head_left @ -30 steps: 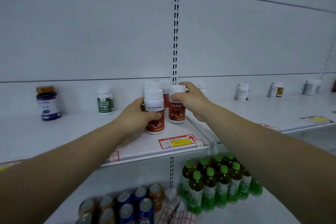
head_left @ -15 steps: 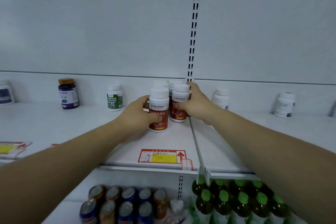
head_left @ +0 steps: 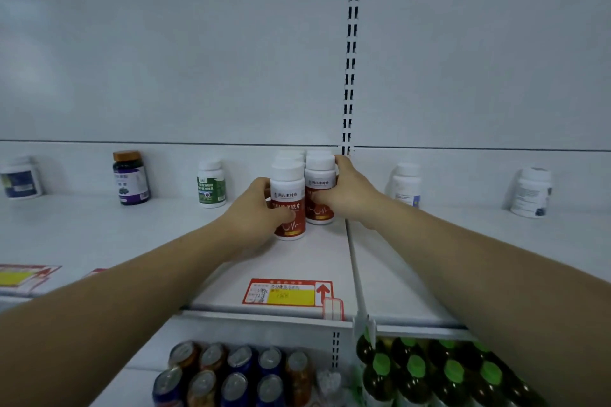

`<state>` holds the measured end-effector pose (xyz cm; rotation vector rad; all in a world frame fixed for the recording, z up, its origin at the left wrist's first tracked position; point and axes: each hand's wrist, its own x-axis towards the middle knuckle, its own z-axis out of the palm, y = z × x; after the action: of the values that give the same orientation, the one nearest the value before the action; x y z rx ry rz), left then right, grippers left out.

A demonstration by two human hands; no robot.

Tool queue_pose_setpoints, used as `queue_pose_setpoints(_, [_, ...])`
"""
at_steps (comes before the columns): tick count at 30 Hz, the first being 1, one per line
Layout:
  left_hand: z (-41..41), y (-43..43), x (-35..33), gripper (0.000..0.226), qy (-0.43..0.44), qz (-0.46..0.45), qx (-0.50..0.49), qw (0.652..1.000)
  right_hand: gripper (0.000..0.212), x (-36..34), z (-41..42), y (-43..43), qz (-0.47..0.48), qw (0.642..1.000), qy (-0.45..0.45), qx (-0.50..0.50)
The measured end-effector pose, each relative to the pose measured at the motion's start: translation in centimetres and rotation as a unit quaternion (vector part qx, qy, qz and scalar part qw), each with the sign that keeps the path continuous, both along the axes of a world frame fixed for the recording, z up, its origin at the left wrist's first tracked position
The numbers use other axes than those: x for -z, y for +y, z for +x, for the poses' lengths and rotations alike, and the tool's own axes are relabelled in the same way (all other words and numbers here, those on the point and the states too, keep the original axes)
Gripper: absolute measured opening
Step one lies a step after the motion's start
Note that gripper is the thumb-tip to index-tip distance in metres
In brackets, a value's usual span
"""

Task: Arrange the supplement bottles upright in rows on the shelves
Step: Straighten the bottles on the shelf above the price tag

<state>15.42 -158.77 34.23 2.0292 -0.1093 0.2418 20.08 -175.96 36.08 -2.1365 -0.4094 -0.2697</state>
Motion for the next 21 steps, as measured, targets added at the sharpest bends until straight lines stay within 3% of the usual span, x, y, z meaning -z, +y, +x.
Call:
queue_pose_setpoints(12, [-0.2,0.0,-0.6,0.056,-0.006,0.047,-0.001,0.999,0.068,-0.7,-0.6,0.2,-0.026,0.999,0.044,0.017])
queue_pose_setpoints(16, [-0.5,0.2,-1.2,0.067,0.009,0.05,0.012,0.999,0.073,-1.8,-0.6,-0.4,-0.061,0.997,0.036,0.038])
queue_pose_setpoints(21, [-1.8,1.6,-3.0,0.08,0.032,0.146,-0.021,0.989,0.072,-4.9,-0.6,-1.1,-0.094,0.995,-0.01,0.043])
